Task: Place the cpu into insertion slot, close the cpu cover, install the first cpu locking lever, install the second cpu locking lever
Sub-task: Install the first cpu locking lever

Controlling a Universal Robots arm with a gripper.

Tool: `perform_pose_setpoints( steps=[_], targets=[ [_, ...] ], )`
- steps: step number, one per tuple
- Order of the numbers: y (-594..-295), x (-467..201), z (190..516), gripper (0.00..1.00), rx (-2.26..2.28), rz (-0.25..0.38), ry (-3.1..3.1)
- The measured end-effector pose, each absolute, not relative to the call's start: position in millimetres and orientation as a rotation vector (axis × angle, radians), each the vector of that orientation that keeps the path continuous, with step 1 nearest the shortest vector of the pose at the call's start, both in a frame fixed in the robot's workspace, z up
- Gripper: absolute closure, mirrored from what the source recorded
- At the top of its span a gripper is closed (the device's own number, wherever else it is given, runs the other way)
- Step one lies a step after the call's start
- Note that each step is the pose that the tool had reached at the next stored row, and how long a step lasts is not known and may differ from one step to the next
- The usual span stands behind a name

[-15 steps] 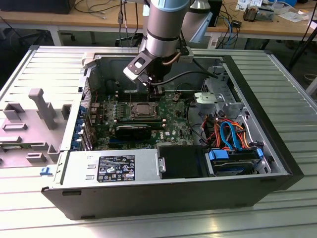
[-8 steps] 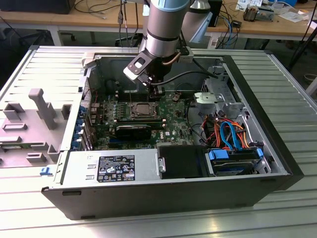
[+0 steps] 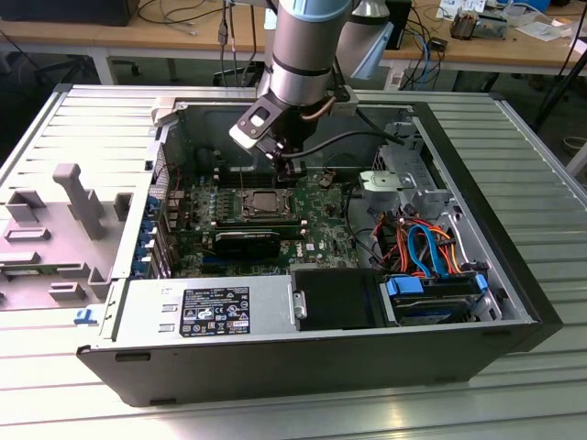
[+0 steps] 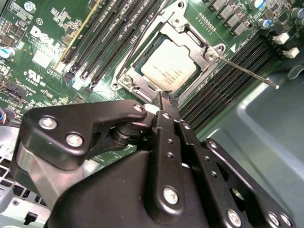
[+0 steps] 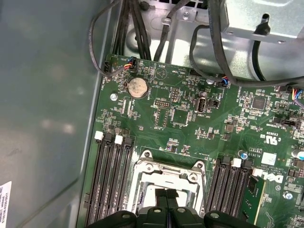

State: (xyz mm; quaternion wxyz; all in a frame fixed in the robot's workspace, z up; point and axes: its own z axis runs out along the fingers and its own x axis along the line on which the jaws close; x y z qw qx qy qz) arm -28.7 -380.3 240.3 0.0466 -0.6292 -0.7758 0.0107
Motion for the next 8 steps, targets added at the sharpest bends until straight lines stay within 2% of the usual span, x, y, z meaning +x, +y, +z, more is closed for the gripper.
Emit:
perform_pose_setpoints(
  steps=[8],
  targets=[
    [-380.3,-28.7,240.3,0.89,-1.86,0.036,-2.415]
  ],
)
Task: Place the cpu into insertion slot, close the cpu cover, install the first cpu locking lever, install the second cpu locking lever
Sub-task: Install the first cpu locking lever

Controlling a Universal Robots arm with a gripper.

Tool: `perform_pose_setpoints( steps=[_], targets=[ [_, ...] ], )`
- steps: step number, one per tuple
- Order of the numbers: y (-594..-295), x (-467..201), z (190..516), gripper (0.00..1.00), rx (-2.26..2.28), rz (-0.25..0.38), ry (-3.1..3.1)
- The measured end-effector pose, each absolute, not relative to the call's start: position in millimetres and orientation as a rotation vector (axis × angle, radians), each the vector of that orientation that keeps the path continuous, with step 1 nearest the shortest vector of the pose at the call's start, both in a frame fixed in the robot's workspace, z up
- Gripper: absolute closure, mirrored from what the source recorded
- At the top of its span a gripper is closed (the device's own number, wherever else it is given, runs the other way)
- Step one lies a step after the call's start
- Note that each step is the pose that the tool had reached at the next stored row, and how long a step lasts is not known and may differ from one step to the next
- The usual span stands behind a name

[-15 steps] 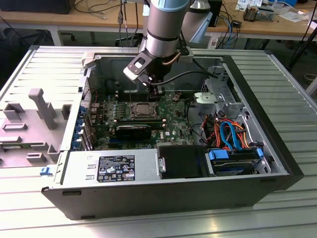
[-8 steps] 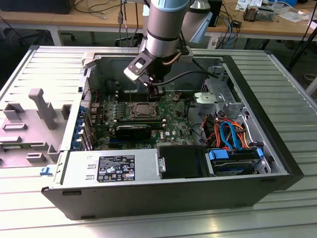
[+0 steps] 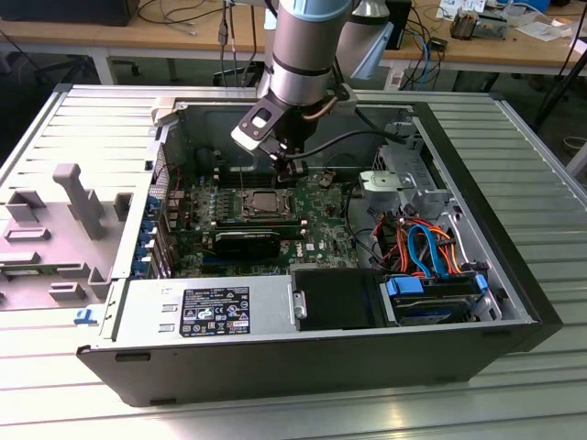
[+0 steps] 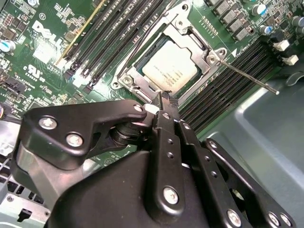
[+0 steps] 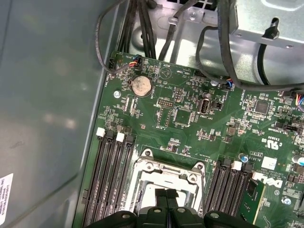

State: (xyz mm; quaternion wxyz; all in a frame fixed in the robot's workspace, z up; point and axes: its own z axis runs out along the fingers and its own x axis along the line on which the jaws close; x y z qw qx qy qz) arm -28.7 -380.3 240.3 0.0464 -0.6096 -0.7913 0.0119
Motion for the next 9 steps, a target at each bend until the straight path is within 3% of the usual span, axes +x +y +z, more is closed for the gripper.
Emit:
perform_pose_setpoints(
  steps=[9],
  targets=[
    [-380.3,-28.7,240.3,0.89,-1.783,0.041,-2.474]
  ],
)
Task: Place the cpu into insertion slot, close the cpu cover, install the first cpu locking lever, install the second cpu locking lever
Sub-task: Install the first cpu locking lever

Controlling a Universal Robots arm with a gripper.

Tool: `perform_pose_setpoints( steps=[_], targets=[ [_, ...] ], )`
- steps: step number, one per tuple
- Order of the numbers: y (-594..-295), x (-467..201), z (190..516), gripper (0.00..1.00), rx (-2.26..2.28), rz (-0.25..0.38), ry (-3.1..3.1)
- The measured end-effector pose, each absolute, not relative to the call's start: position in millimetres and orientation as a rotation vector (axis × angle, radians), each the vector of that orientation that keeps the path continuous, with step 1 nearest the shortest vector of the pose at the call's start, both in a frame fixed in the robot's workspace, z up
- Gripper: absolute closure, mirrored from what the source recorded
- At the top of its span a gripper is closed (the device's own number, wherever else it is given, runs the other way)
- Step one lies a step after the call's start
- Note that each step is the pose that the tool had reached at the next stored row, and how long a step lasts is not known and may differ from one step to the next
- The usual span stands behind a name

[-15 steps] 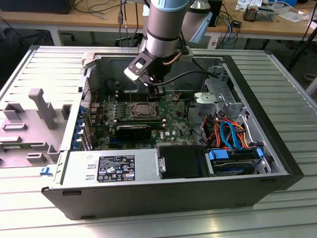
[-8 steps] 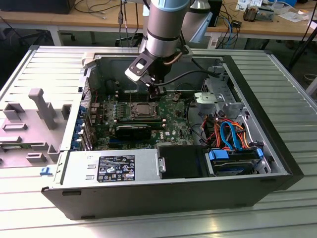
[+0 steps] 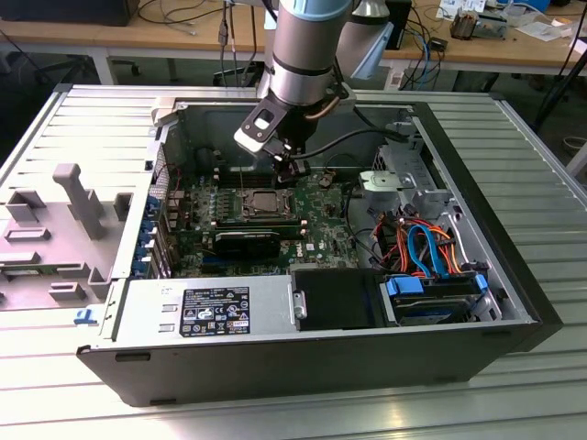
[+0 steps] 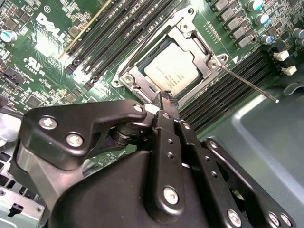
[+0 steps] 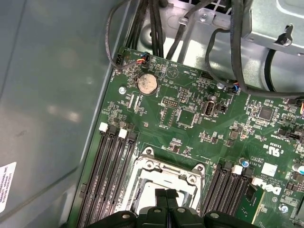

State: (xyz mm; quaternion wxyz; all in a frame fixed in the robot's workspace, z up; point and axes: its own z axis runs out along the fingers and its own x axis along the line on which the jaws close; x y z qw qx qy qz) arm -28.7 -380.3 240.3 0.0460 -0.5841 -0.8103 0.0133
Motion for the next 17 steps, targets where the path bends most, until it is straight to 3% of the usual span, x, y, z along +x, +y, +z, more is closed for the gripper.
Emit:
perform_pose_setpoints(
  steps=[17],
  targets=[
    [-380.3,-28.7,240.3,0.89,-1.693,0.046,-2.538]
  ],
)
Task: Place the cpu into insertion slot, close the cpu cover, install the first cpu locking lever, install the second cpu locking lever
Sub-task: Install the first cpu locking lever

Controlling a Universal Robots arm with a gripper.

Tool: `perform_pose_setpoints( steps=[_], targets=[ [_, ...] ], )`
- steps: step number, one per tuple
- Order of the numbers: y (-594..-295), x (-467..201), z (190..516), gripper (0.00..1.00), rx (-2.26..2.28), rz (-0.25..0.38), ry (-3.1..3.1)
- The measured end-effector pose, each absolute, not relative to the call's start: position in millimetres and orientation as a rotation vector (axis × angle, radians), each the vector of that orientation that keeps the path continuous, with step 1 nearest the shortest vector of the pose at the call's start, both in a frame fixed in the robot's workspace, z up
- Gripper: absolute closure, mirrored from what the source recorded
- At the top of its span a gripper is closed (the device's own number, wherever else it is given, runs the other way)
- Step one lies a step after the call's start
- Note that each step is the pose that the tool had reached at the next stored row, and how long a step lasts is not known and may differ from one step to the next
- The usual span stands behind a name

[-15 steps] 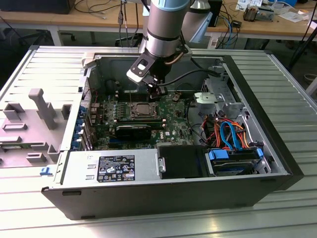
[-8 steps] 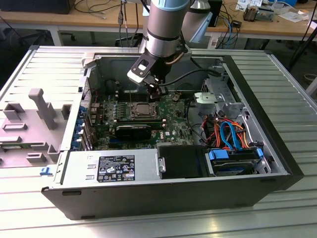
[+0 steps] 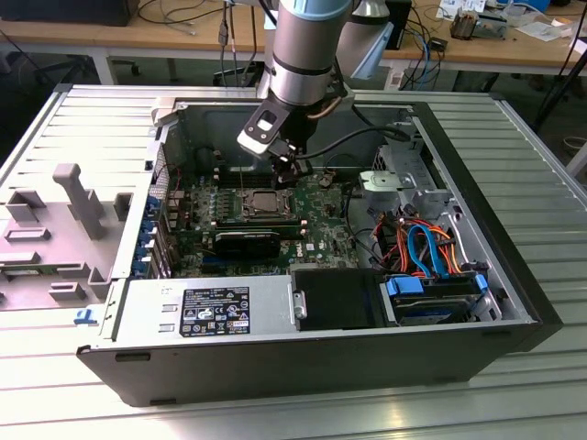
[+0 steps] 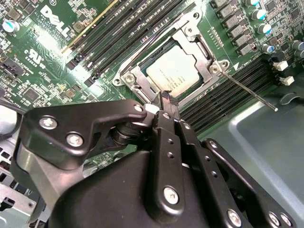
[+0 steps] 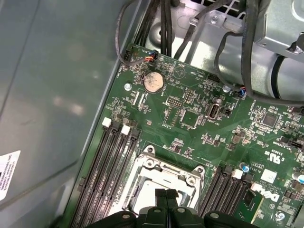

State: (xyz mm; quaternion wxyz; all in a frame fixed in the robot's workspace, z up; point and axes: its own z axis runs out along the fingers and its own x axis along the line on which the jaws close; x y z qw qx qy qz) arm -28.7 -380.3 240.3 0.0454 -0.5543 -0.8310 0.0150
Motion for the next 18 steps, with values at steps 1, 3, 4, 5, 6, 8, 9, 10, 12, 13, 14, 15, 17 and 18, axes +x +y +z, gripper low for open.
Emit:
perform_pose_setpoints(
  steps=[1,3,4,5,6,8,9,10,12,13,14,15,17,18],
  targets=[
    [-380.3,-28.7,240.3,0.89,-1.688,0.046,-2.541],
    [-380.3,-28.7,240.2,0.89,-1.679,0.047,-2.547],
    [-380.3,-28.7,240.3,0.89,-1.672,0.047,-2.552],
    [-380.3,-28.7,240.3,0.89,-1.665,0.047,-2.556],
    [-380.4,-28.7,240.3,0.89,-1.658,0.048,-2.561],
    [-380.3,-28.7,240.3,0.89,-1.647,0.048,-2.568],
    [-380.3,-28.7,240.2,0.89,-1.644,0.048,-2.57],
    [-380.3,-28.7,240.3,0.89,-1.638,0.049,-2.574],
    [-380.3,-28.7,240.3,0.89,-1.629,0.049,-2.58],
    [-380.3,-28.7,240.3,0.89,-1.625,0.049,-2.582],
    [-380.3,-28.7,240.3,0.89,-1.621,0.05,-2.585],
    [-380.3,-28.7,240.3,0.89,-1.617,0.05,-2.588],
    [-380.3,-28.7,240.2,0.89,-1.61,0.05,-2.592],
    [-380.3,-28.7,240.3,0.89,-1.606,0.051,-2.595]
  ],
)
